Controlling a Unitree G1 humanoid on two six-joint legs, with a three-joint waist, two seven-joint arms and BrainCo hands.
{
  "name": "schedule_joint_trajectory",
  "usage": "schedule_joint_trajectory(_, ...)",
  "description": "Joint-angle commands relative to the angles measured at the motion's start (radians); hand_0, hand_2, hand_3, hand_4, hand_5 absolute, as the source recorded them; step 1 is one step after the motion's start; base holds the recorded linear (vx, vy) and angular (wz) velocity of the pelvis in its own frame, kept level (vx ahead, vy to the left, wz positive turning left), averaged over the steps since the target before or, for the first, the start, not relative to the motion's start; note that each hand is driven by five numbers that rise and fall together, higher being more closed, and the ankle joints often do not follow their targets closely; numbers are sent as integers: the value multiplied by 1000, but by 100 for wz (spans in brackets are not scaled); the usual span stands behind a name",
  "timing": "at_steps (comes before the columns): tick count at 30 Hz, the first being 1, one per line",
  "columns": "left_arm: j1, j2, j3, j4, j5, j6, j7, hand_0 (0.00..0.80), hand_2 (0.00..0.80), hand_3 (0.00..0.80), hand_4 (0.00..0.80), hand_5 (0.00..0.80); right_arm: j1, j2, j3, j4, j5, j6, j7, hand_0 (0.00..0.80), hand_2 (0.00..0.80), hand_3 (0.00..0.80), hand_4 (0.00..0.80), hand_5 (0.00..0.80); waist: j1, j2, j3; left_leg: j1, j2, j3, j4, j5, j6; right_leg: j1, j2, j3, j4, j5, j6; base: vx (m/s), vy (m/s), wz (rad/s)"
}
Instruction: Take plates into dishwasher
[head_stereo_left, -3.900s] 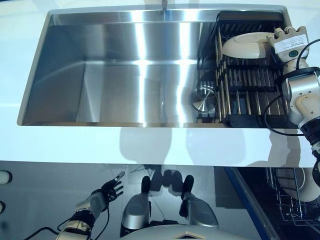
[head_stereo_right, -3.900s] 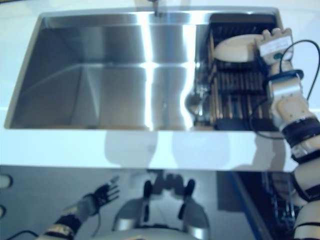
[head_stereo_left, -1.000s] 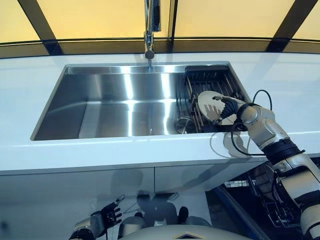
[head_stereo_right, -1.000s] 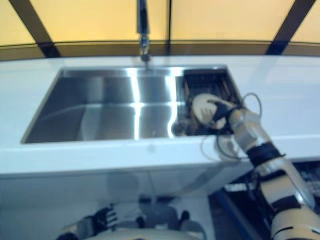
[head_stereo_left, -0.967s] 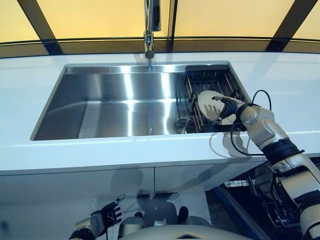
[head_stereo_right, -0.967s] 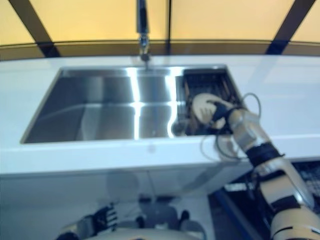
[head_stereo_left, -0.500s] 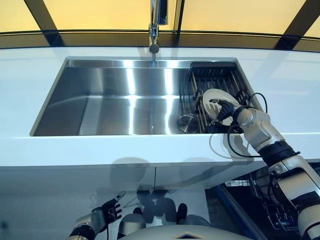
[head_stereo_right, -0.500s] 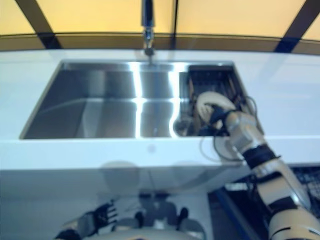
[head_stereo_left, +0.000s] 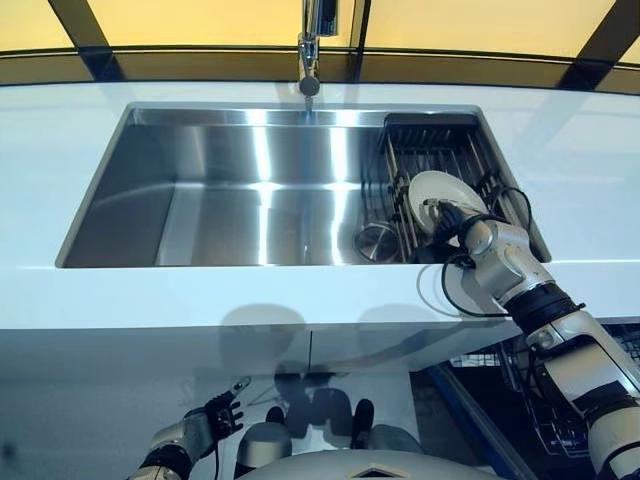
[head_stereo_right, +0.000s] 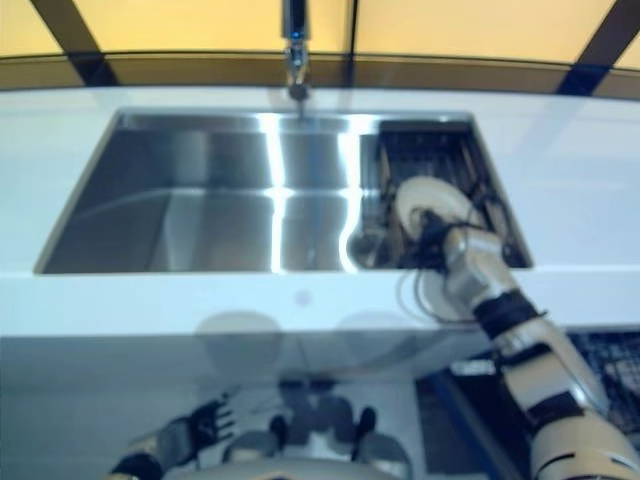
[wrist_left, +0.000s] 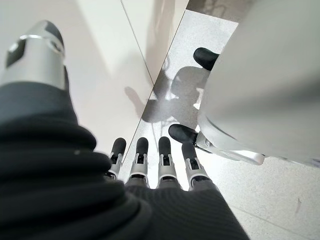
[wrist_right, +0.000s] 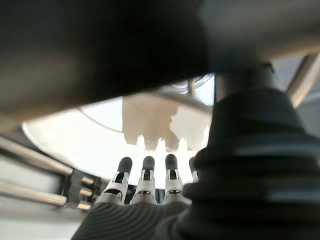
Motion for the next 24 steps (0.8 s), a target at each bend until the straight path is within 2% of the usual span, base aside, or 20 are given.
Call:
schedule_joint_trajectory(1, -72, 16, -60, 0, -43, 1, 12, 0, 0, 0, 0, 0, -108, -31, 73, 37, -40, 14, -44, 0, 0, 0, 0, 0, 26, -18, 20, -67, -22, 25, 22, 3, 44, 28, -17, 25, 25, -44, 56, -55, 6, 3)
schedule_joint_trajectory(6, -87, 26, -65, -14, -56, 18, 21, 0, 0, 0, 0, 0, -146, -84, 81, 66, -99, 10, -45, 0, 0, 0, 0, 0, 28, -19, 30, -82, -23, 24, 25, 5, 43, 11, -20, 27, 33, -42, 61, -23, 1, 1)
schedule_joint_trajectory(13, -100, 27, -75, -3, -67, 22, 20, 0, 0, 0, 0, 0, -180, -106, 100, 112, -164, 74, -68, 0, 0, 0, 0, 0, 29, -16, 32, -94, -20, 26, 31, 4, 45, -1, -20, 31, 34, -42, 61, 6, -6, 0)
schedule_joint_trajectory(16, -136, 33, -88, -1, -99, 26, 30, 0, 0, 0, 0, 0, -252, -111, 133, 156, -172, 105, -100, 0, 0, 0, 0, 0, 33, -7, 55, -126, -20, 23, 38, 8, 44, -26, -19, 39, 37, -42, 58, -133, -5, -1)
schedule_joint_trajectory(17, -144, 35, -91, -1, -106, 25, 30, 0, 0, 0, 0, 0, -271, -114, 143, 166, -166, 116, -111, 56, 56, 56, 56, 56, 34, -4, 62, -135, -20, 22, 41, 9, 44, -33, -19, 41, 38, -41, 57, -143, 3, 0)
schedule_joint_trajectory(18, -152, 38, -94, -1, -114, 23, 27, 0, 0, 0, 0, 0, -295, -118, 153, 178, -167, 126, -126, 405, 405, 405, 405, 405, 36, 0, 70, -147, -20, 21, 44, 11, 43, -42, -20, 42, 39, -41, 57, -122, 8, 1)
schedule_joint_trajectory(19, -155, 40, -94, -1, -116, 23, 25, 0, 0, 0, 0, 0, -306, -121, 158, 182, -176, 130, -131, 800, 800, 800, 800, 800, 37, 2, 73, -151, -19, 20, 45, 11, 43, -46, -20, 43, 40, -41, 56, -121, 13, 1)
schedule_joint_trajectory(24, -166, 44, -95, -11, -133, 25, 18, 0, 0, 0, 0, 0, -359, -150, 180, 204, -162, 167, -197, 800, 800, 800, 800, 800, 38, 14, 85, -172, -21, 19, 45, 16, 39, -66, -21, 44, 40, -40, 55, -64, 33, 0)
